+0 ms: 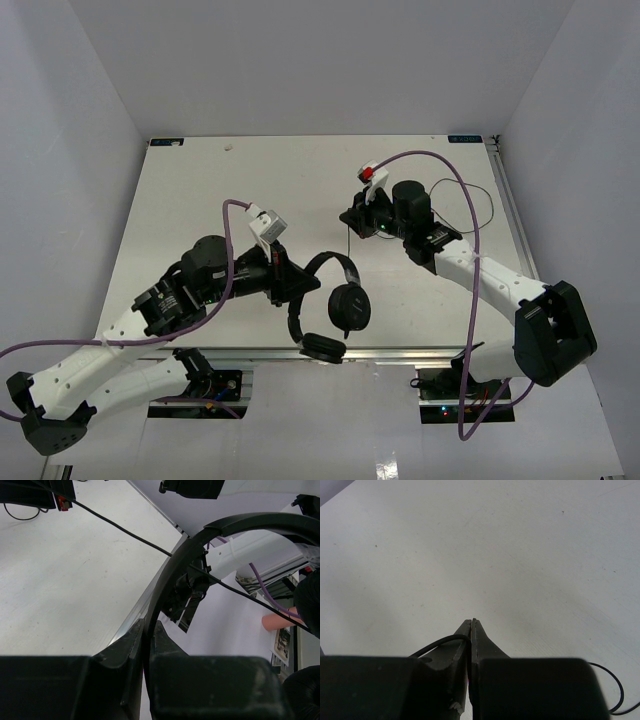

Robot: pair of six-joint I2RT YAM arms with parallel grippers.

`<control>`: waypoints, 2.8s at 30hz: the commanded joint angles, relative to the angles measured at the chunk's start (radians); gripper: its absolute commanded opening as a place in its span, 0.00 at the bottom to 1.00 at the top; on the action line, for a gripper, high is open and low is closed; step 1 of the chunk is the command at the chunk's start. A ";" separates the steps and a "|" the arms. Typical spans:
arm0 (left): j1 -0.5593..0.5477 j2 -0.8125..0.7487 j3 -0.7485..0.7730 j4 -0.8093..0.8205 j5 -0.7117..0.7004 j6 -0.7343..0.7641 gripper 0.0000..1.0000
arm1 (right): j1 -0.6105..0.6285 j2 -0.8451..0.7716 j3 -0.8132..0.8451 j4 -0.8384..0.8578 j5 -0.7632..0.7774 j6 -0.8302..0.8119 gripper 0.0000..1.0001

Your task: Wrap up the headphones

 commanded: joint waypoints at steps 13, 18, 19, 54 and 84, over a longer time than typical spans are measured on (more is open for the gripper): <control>-0.004 0.080 -0.004 0.098 0.000 -0.062 0.00 | 0.000 -0.020 0.030 0.093 -0.042 0.033 0.08; -0.004 0.078 -0.009 0.043 0.136 -0.010 0.00 | -0.006 -0.018 0.061 0.035 0.025 -0.005 0.08; -0.004 0.076 -0.003 0.006 0.140 0.009 0.00 | -0.010 -0.020 0.068 0.019 0.037 -0.015 0.08; -0.004 0.473 0.125 -0.492 -0.721 0.041 0.00 | -0.111 -0.216 0.139 -0.241 -0.066 -0.080 0.08; 0.186 0.726 0.386 -0.463 -0.864 -0.153 0.00 | 0.246 -0.518 -0.305 0.071 -0.066 0.176 0.08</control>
